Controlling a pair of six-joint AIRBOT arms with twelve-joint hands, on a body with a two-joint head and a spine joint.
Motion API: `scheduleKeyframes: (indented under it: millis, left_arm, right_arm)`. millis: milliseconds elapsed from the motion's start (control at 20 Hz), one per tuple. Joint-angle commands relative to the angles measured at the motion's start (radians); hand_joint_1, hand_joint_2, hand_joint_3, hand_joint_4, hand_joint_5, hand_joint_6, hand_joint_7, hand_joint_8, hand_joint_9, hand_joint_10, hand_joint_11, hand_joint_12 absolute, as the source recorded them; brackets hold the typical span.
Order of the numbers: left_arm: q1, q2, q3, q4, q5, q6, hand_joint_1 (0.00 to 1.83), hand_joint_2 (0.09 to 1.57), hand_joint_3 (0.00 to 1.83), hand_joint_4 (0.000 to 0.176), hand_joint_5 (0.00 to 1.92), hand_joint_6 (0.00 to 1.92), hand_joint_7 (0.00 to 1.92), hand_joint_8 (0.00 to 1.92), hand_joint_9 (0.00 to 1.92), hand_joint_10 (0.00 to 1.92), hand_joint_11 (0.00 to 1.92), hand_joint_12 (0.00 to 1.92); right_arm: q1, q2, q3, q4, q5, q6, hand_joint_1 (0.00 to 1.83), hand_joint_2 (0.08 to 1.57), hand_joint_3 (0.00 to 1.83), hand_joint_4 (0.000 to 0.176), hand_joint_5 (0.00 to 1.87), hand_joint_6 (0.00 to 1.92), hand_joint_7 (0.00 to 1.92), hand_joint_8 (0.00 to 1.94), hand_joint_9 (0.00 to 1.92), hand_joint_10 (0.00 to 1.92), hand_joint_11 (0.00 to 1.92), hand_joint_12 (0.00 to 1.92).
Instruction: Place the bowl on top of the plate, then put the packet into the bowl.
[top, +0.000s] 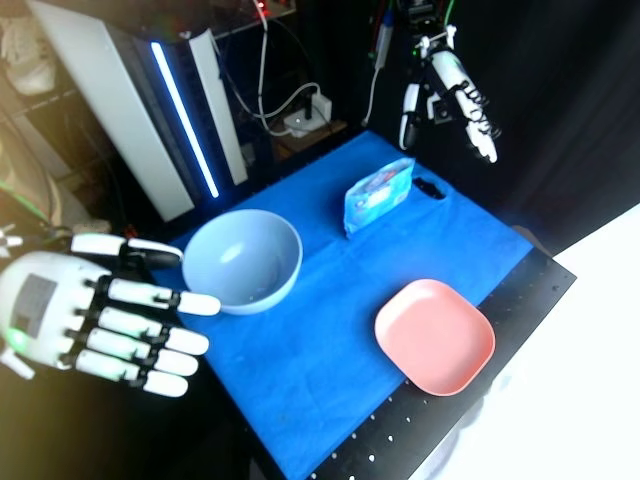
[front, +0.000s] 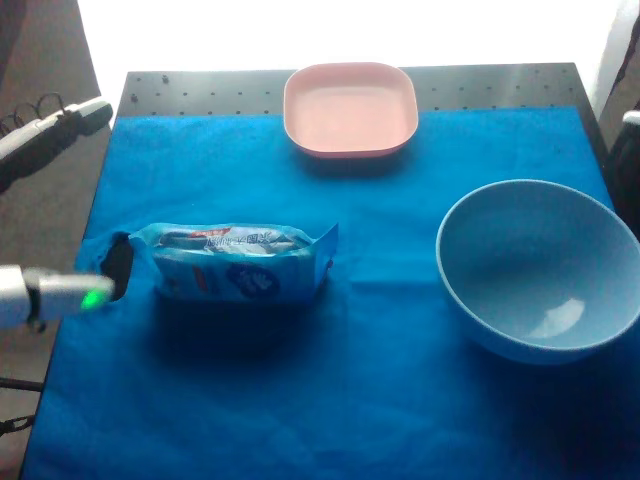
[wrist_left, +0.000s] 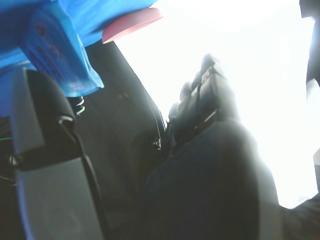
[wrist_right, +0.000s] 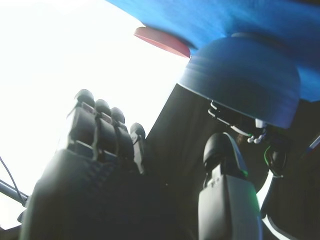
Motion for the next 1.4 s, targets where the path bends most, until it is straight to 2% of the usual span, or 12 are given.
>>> scheduleKeyframes:
  millis: [0,50,150,250,450,600,650,750,800,900,1200,1350]
  left_arm:
    - [-0.007,0.001,0.0,-0.014,-0.122,-0.007,0.36,0.97,0.01,0.176,0.05,0.01,0.0,0.0,0.0,0.0,0.0,0.0]
    - [-0.007,-0.003,0.002,-0.016,-0.116,-0.007,0.37,0.96,0.0,0.153,0.07,0.01,0.0,0.0,0.0,0.0,0.0,0.0]
    - [-0.007,-0.008,0.006,-0.018,-0.109,-0.007,0.7,0.96,0.0,0.117,0.11,0.02,0.0,0.0,0.0,0.0,0.0,0.0]
    - [-0.008,-0.007,0.004,-0.017,-0.106,-0.007,0.82,0.95,0.0,0.11,0.12,0.02,0.0,0.0,0.0,0.0,0.0,0.0]
    - [-0.007,-0.009,0.003,-0.018,-0.106,-0.007,0.82,0.92,0.0,0.114,0.13,0.02,0.0,0.0,0.0,0.0,0.0,0.0]
    - [-0.007,-0.012,0.003,-0.017,-0.103,-0.007,0.77,0.92,0.0,0.109,0.15,0.01,0.03,0.01,0.0,0.0,0.0,0.0]
    - [-0.007,-0.012,0.004,-0.017,-0.102,-0.007,0.76,0.91,0.0,0.124,0.14,0.01,0.02,0.0,0.0,0.0,0.0,0.0]
    - [-0.007,-0.012,0.004,-0.017,-0.103,-0.007,0.78,0.91,0.0,0.122,0.14,0.01,0.02,0.0,0.0,0.0,0.0,0.0]
    - [-0.007,-0.012,0.004,-0.017,-0.103,-0.007,0.74,0.92,0.0,0.129,0.14,0.0,0.02,0.0,0.0,0.0,0.0,0.0]
    - [-0.007,-0.013,0.004,-0.016,-0.101,-0.007,0.71,0.91,0.0,0.158,0.12,0.0,0.0,0.0,0.0,0.0,0.0,0.0]
    - [-0.007,-0.017,0.003,-0.016,-0.102,-0.007,0.68,0.9,0.0,0.148,0.14,0.0,0.01,0.0,0.0,0.0,0.0,0.0]
    - [-0.007,-0.019,0.003,-0.017,-0.105,-0.007,0.64,0.91,0.0,0.141,0.14,0.0,0.03,0.01,0.0,0.0,0.0,0.0]
  right_arm:
    - [0.015,0.002,0.006,0.024,0.116,0.01,0.46,0.91,0.0,0.039,0.23,0.0,0.11,0.0,0.08,0.01,0.0,0.28]
    - [0.022,0.0,0.005,0.021,0.116,0.009,0.54,0.86,0.0,0.068,0.2,0.0,0.09,0.0,0.08,0.0,0.0,0.35]
    - [0.035,0.0,0.005,0.003,0.116,0.006,0.62,0.84,0.0,0.067,0.15,0.0,0.06,0.0,0.0,0.0,0.0,0.04]
    - [0.068,0.002,0.005,-0.041,0.116,0.006,0.64,0.83,0.0,0.099,0.14,0.0,0.09,0.01,0.0,0.0,0.0,0.0]
    - [0.208,0.004,-0.011,-0.269,-0.006,0.004,0.57,0.87,0.01,0.05,0.12,0.01,0.01,0.0,0.0,0.0,0.0,0.0]
    - [0.291,-0.012,-0.012,-0.44,-0.162,0.004,0.58,0.76,0.0,0.153,0.04,0.0,0.0,0.0,0.0,0.0,0.0,0.0]
    - [0.304,-0.014,-0.013,-0.493,-0.212,0.006,0.62,0.77,0.01,0.114,0.11,0.0,0.0,0.0,0.0,0.0,0.0,0.0]
    - [0.313,-0.014,-0.015,-0.527,-0.251,0.007,0.59,0.78,0.01,0.108,0.12,0.0,0.0,0.0,0.0,0.0,0.0,0.0]
    - [0.317,-0.014,-0.015,-0.546,-0.275,0.008,0.53,0.79,0.01,0.133,0.08,0.0,0.0,0.0,0.0,0.0,0.0,0.0]
    - [0.329,-0.014,-0.013,-0.583,-0.324,0.008,0.46,0.82,0.02,0.112,0.1,0.01,0.0,0.0,0.0,0.0,0.0,0.0]
    - [0.367,-0.041,0.015,-0.64,-0.415,0.008,0.7,0.88,0.0,0.026,0.3,0.0,0.23,0.0,0.25,0.01,0.21,0.12]
    - [0.383,-0.064,0.028,-0.658,-0.433,0.009,1.29,1.06,0.0,0.0,0.63,0.01,0.64,0.01,0.71,0.04,0.38,0.77]
